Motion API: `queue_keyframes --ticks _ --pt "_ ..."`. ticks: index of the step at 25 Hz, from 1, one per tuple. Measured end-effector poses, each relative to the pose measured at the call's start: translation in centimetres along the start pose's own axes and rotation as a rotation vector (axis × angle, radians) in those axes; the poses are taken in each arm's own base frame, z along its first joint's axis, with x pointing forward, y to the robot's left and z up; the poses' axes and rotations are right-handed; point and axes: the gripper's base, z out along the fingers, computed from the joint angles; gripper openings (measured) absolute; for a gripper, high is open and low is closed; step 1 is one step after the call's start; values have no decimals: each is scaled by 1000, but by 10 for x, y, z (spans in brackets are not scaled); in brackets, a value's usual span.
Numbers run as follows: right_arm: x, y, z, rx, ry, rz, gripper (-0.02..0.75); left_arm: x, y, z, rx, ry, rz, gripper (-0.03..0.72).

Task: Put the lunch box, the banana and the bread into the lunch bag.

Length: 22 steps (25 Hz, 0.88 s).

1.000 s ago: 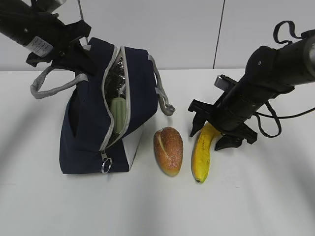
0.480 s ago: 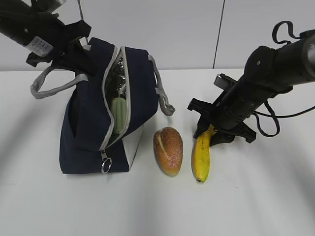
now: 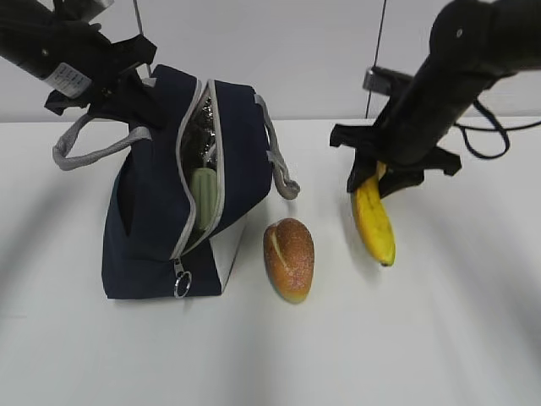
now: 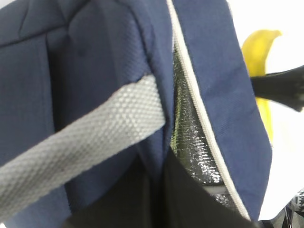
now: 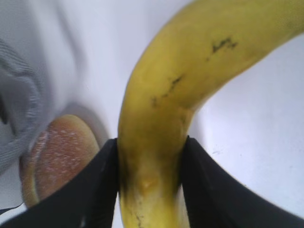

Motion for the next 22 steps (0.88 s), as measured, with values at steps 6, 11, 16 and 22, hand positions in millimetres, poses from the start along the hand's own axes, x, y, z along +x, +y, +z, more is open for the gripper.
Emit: queue_keyframes --ticks 6,11,16,22 --pt "-25 36 -65 -219 -55 -245 287 0 0 0 3 -1 -1 -2" --pt "-28 73 -95 -494 -121 -381 287 0 -1 0 9 -3 -5 -2" --pt "-18 107 -83 -572 -125 -481 288 -1 -2 0 19 -8 -12 -2" --pt "-9 130 -34 -623 -50 -500 288 0 -3 0 33 -1 -18 -3"
